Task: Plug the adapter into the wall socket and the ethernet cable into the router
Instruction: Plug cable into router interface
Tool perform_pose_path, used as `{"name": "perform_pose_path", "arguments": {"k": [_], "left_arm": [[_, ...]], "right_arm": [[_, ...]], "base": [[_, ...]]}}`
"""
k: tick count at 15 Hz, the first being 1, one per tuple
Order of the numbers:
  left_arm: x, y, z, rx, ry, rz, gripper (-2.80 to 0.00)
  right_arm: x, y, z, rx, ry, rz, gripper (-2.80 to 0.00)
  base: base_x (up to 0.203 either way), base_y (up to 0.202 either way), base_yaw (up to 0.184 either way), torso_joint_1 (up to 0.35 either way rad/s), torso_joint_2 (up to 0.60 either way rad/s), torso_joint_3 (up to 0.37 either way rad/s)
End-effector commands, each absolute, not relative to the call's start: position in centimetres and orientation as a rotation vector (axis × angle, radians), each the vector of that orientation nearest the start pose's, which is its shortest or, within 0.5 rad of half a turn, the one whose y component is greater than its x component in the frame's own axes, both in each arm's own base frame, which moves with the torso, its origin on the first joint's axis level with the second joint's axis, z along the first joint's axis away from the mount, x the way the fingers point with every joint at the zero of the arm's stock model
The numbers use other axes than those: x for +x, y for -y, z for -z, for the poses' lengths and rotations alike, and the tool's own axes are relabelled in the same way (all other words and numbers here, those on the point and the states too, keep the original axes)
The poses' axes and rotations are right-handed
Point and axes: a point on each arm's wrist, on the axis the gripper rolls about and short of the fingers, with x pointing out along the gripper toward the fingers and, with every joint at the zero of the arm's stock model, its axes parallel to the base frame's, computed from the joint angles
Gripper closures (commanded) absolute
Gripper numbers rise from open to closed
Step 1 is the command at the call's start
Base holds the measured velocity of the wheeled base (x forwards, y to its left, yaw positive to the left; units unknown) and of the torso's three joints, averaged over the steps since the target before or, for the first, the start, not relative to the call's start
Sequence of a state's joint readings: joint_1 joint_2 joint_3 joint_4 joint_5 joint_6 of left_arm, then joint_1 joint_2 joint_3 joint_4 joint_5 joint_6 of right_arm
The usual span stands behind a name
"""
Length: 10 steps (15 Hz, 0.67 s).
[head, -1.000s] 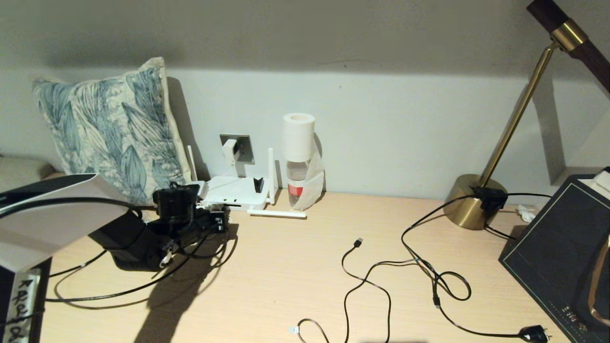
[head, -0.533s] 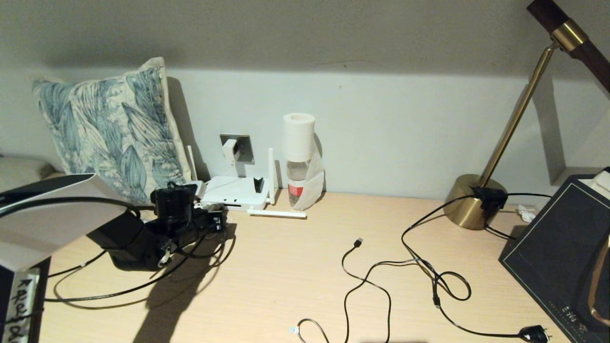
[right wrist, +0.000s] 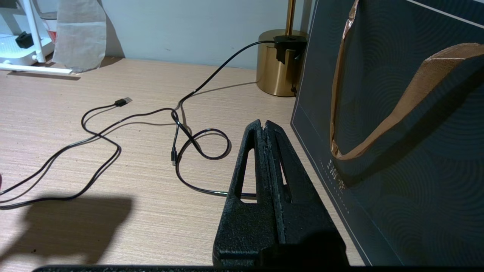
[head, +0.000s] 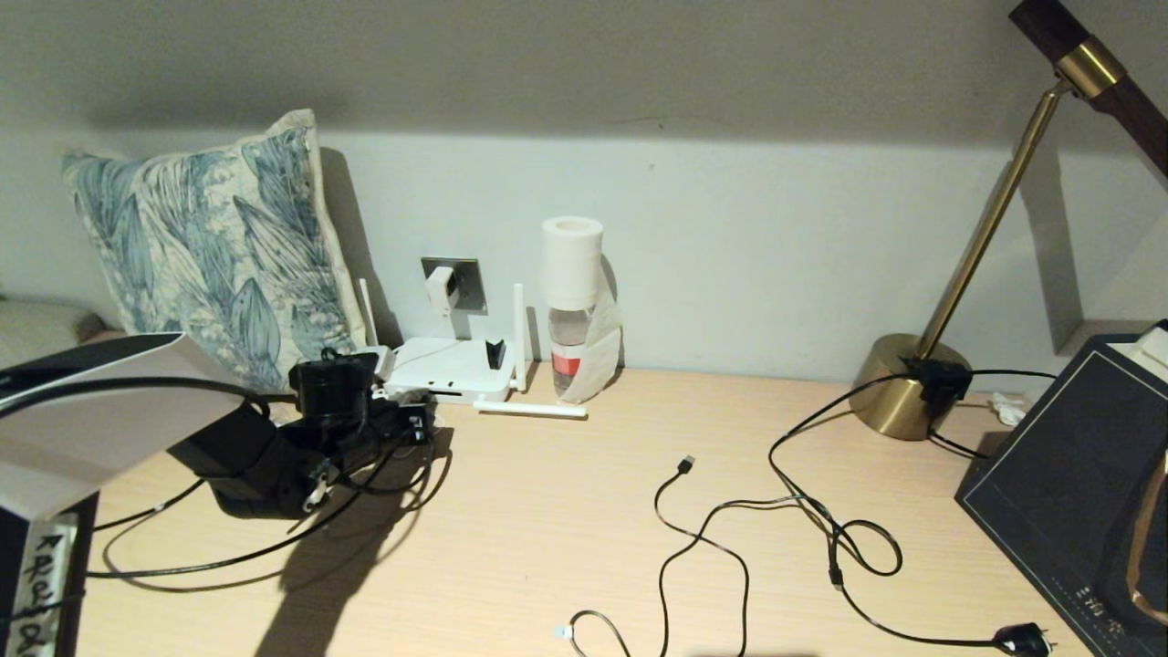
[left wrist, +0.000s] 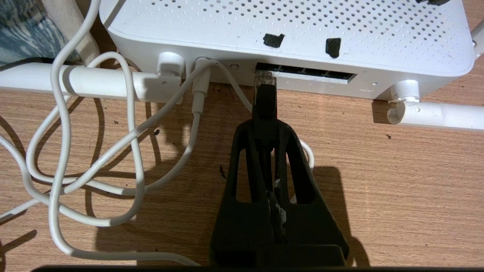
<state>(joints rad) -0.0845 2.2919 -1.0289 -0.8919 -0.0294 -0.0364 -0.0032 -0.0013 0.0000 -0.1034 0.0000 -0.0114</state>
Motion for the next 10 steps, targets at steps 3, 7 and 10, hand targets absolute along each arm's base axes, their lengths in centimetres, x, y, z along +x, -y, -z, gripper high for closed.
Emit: {"name": "perform_pose_path", "arguments": {"k": [3,7,10], "left_arm": [[41.97,3.75,-4.33,-0.026,-0.367,0.11,0.0],[41.97,3.76,-4.33,-0.026,-0.367,0.11,0.0],[41.98,3.79,-4.42,-0.026,-0.364,0.111,0.0]], "right_arm": [[-2.05,-0.01,-7.63,-0.012,0.069,0.002,0.0],[-2.05,-0.01,-7.63,-0.012,0.069,0.003,0.0],[-2.05,-0.01,-7.63,-0.012,0.069,0.003,0.0]], "base": [[0.0,0.0,0.0,0.0,0.0,0.0],[0.0,0.0,0.0,0.0,0.0,0.0],[0.0,0.0,0.0,0.0,0.0,0.0]]}}
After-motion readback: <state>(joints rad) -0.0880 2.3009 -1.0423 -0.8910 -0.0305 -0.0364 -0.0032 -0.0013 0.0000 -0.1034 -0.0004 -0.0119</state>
